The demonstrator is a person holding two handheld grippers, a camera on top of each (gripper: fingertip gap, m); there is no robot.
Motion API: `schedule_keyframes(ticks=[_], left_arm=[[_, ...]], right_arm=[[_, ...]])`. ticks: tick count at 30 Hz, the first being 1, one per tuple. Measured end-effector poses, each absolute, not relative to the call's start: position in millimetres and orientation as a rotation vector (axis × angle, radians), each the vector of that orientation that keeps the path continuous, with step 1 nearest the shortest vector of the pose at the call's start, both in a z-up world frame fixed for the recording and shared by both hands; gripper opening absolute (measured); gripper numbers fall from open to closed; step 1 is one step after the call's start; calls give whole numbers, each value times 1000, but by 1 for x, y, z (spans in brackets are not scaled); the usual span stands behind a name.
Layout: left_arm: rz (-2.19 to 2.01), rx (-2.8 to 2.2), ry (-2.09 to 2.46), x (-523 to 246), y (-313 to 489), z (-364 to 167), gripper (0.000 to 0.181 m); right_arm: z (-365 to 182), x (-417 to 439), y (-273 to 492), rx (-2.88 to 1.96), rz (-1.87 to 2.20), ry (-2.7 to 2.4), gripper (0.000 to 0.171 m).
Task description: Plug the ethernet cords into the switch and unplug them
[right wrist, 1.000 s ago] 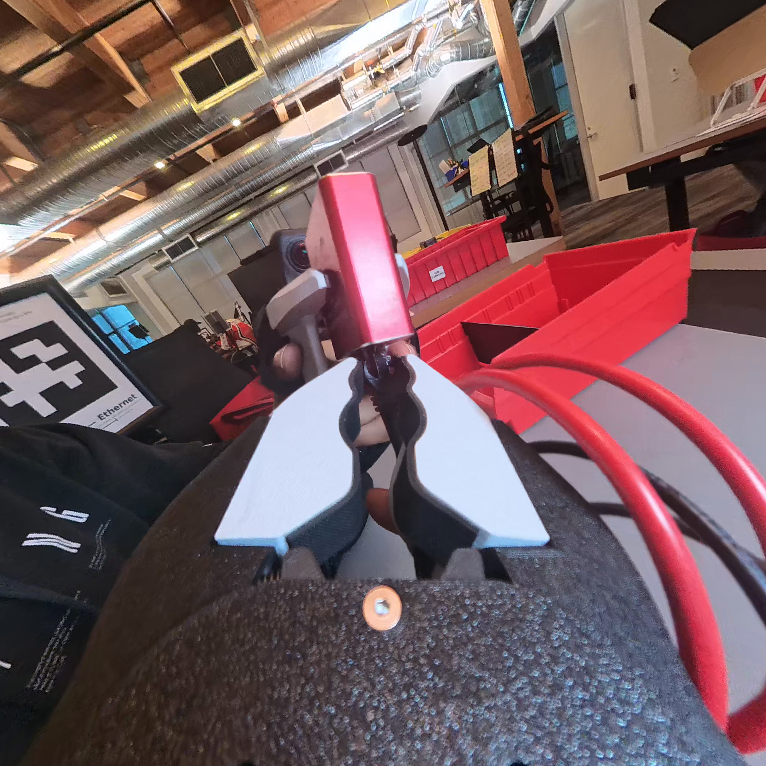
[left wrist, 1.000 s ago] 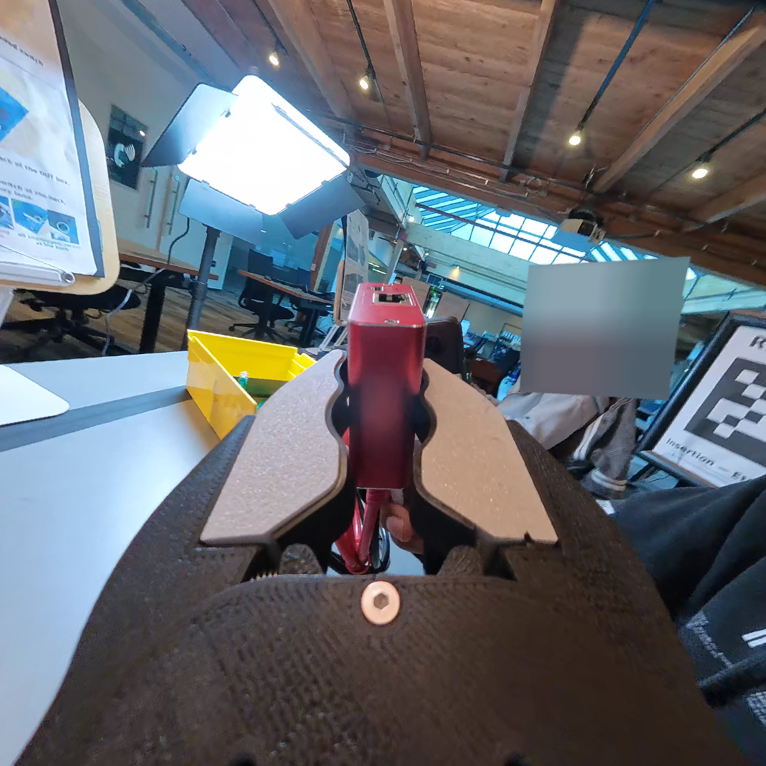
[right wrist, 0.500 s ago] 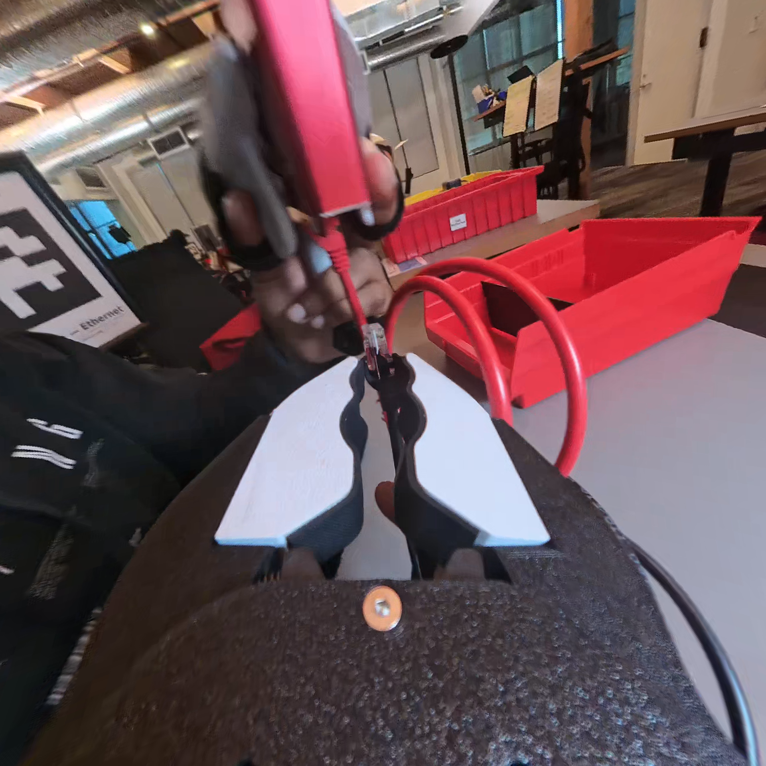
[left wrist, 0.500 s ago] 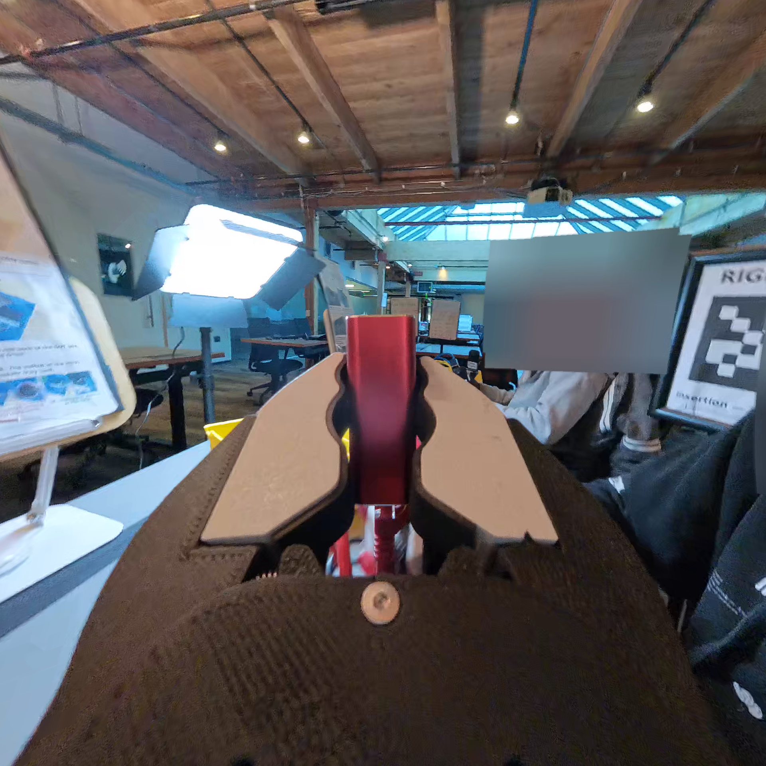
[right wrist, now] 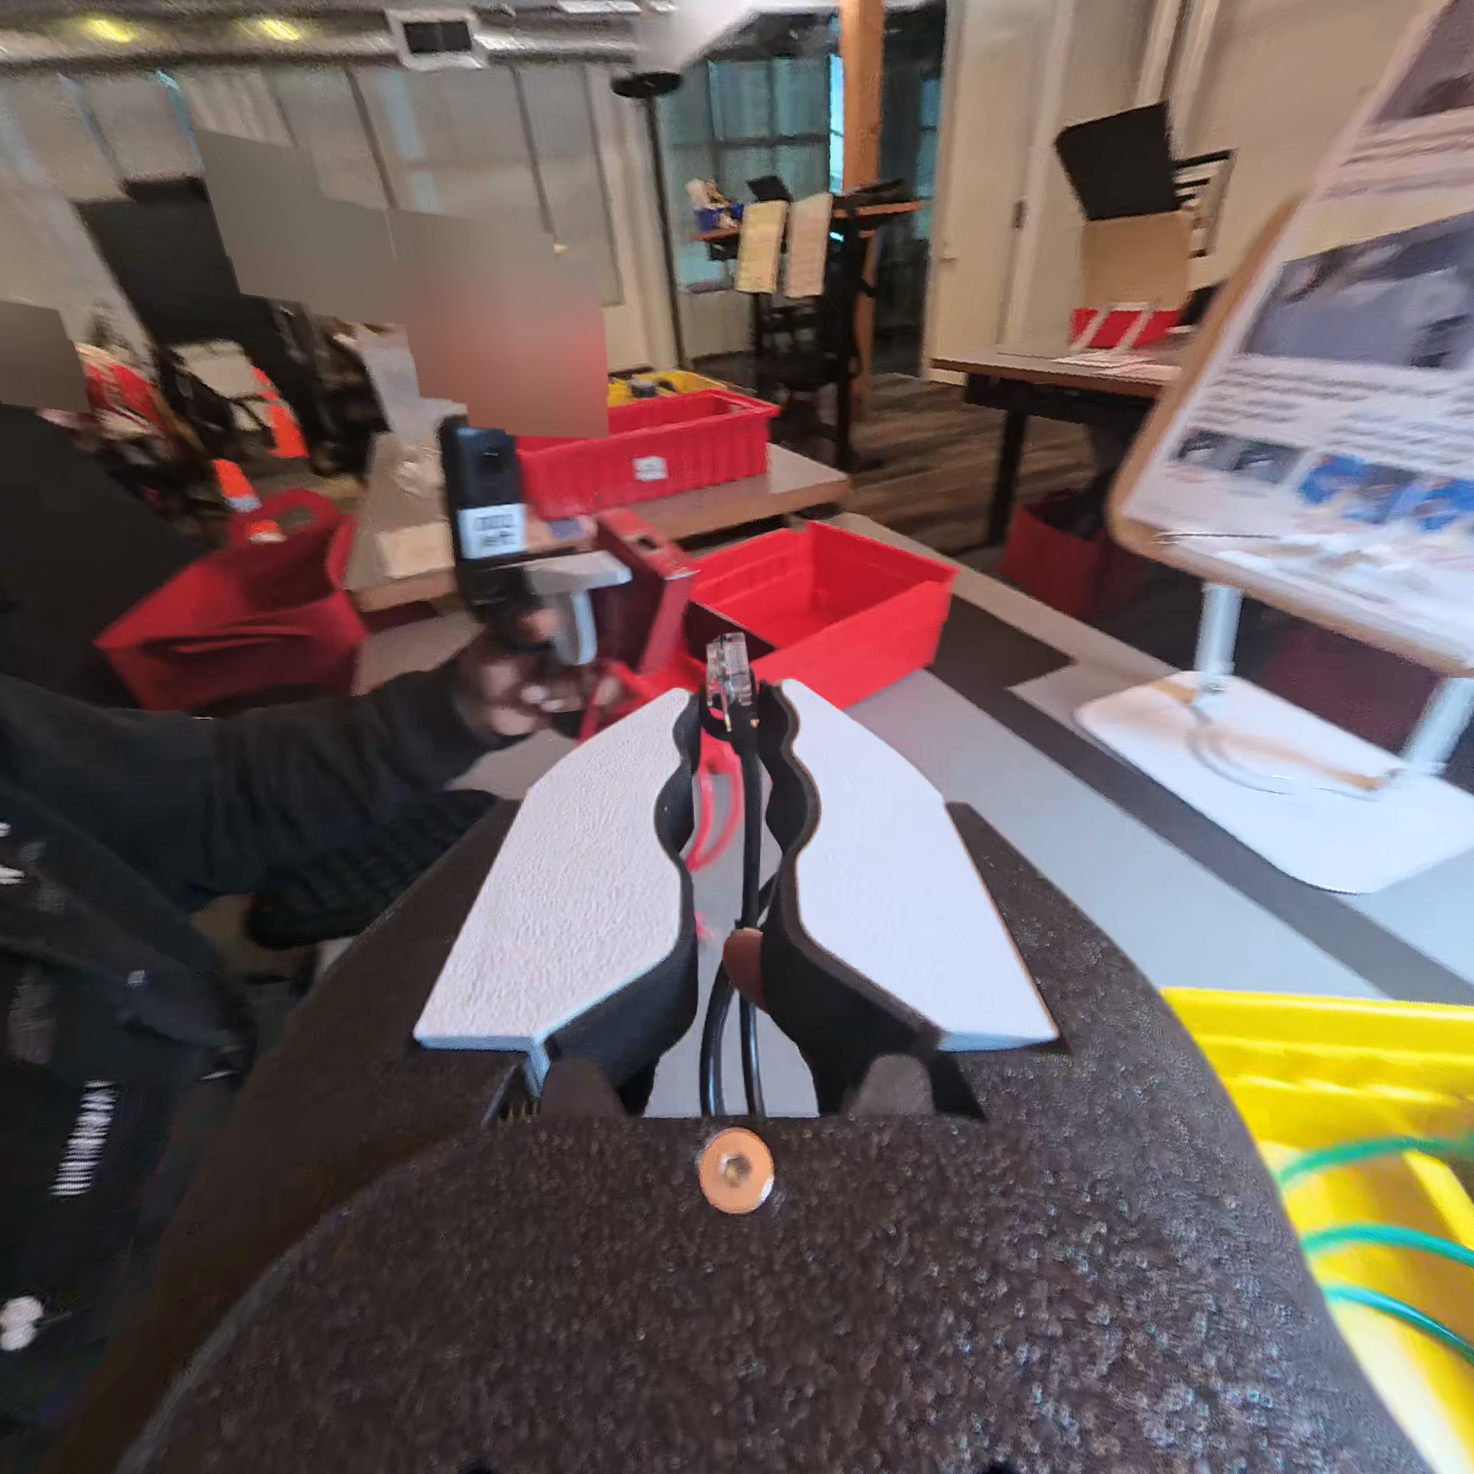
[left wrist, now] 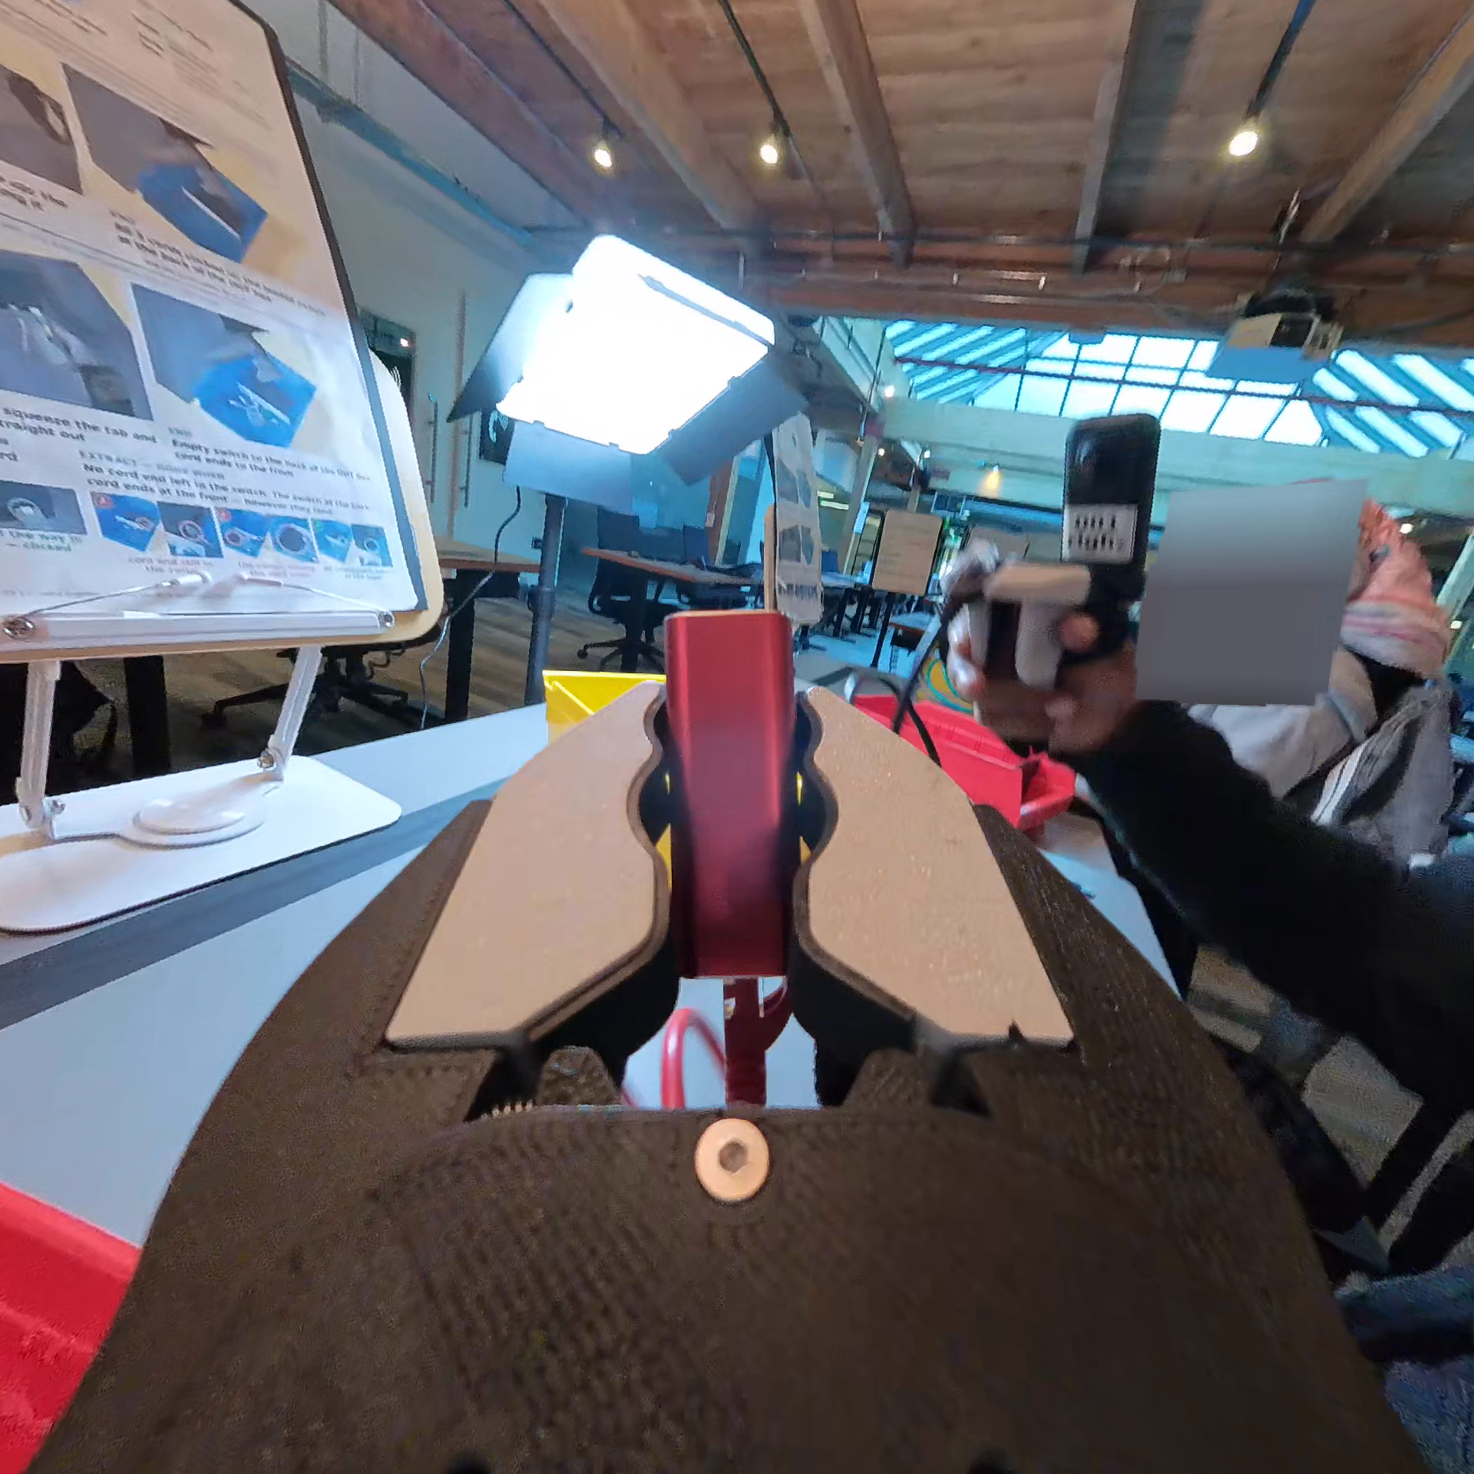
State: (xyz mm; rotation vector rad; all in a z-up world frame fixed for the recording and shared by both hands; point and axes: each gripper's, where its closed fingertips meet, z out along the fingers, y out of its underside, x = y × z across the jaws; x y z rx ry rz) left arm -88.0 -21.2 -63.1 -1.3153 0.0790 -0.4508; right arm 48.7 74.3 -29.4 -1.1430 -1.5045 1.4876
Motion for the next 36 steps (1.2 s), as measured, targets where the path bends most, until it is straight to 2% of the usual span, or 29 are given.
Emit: schedule_keyframes(ticks=[5, 8, 10, 15, 17, 19, 22, 26, 28, 29, 30, 36], left_arm=[[-462, -1330, 126, -71, -19, -66, 28], [-482, -1310, 138, -65, -22, -59, 28], [-499, -1306, 153, -60, -24, -58, 28], [-497, -1313, 164, -57, -24, -63, 29], [-504, -1319, 160, -57, -23, -65, 29], [-511, -1321, 153, -58, -21, -67, 28], [-530, -1321, 133, -60, -18, -69, 28], [-578, -1307, 81, -64, -15, -71, 28], [-608, -1300, 64, -64, -14, -71, 28], [-624, -1298, 62, -62, -14, -71, 28], [-635, -1296, 62, -61, -14, -72, 28], [-654, -1289, 96, -50, -15, -73, 28]], right_arm=[[1, 44, 152, -1219, 1208, -1436, 13], [-1, 36, 206, -1303, 1031, -1396, 13], [-25, 30, 239, -1396, 926, -1400, 13], [-125, 22, 283, -1620, 758, -1474, 14], [-135, 20, 284, -1637, 807, -1435, 16], [-128, 22, 284, -1608, 819, -1371, 32], [-109, 25, 271, -1529, 836, -1322, 47], [-88, 19, 207, -1379, 1031, -1355, 51], [-85, 13, 159, -1288, 1179, -1408, 35], [-84, 10, 134, -1220, 1245, -1433, 12], [-84, 8, 109, -1143, 1307, -1457, 0], [-111, -13, -4, -952, 1520, -1624, 0]])
